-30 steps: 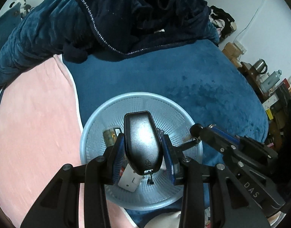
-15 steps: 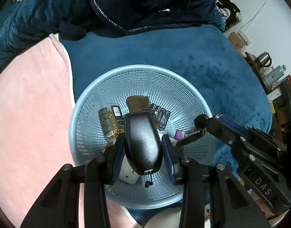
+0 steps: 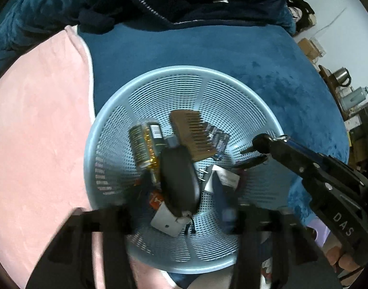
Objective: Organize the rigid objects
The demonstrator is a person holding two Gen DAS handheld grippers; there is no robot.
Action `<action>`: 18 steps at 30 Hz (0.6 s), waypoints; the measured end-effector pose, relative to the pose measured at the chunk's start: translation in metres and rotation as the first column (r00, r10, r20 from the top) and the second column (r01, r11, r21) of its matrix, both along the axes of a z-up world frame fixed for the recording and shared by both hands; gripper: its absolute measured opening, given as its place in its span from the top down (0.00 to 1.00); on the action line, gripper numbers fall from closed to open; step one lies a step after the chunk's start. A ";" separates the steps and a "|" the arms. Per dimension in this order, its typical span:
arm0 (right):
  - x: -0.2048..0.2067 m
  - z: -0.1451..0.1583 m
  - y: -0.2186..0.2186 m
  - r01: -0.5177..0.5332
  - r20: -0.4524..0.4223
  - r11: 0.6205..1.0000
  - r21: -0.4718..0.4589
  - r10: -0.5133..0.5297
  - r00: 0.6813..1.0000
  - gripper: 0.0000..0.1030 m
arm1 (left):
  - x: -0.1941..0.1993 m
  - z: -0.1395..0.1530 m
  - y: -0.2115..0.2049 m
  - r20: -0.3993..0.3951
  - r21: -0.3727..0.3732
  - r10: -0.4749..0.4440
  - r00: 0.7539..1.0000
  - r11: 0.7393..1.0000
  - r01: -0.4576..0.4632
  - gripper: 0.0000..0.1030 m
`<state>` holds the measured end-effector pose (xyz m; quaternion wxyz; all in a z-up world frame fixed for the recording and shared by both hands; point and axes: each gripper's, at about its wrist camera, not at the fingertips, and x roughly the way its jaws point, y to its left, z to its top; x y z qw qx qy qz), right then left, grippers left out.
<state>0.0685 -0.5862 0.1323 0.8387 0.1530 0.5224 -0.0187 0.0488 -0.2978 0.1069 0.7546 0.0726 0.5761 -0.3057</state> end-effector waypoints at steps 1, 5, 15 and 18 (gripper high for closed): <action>0.000 0.000 0.000 -0.001 -0.001 1.000 0.002 0.001 1.000 0.78 | 0.001 0.000 0.004 -0.002 -0.011 0.014 1.000 1.000 -0.014 0.20; -0.004 0.004 -0.004 0.020 0.011 1.000 0.002 -0.020 1.000 0.53 | 0.005 0.000 0.014 -0.004 -0.010 0.049 0.999 0.999 -0.049 0.04; -0.008 0.002 0.000 0.038 0.001 0.999 -0.001 -0.038 0.999 0.05 | 0.005 0.002 0.042 0.030 0.022 0.120 0.992 0.992 -0.121 0.01; -0.009 0.002 0.005 0.036 -0.011 0.999 -0.014 -0.036 0.999 0.05 | 0.004 0.003 0.048 0.041 0.032 0.128 0.991 0.991 -0.130 0.01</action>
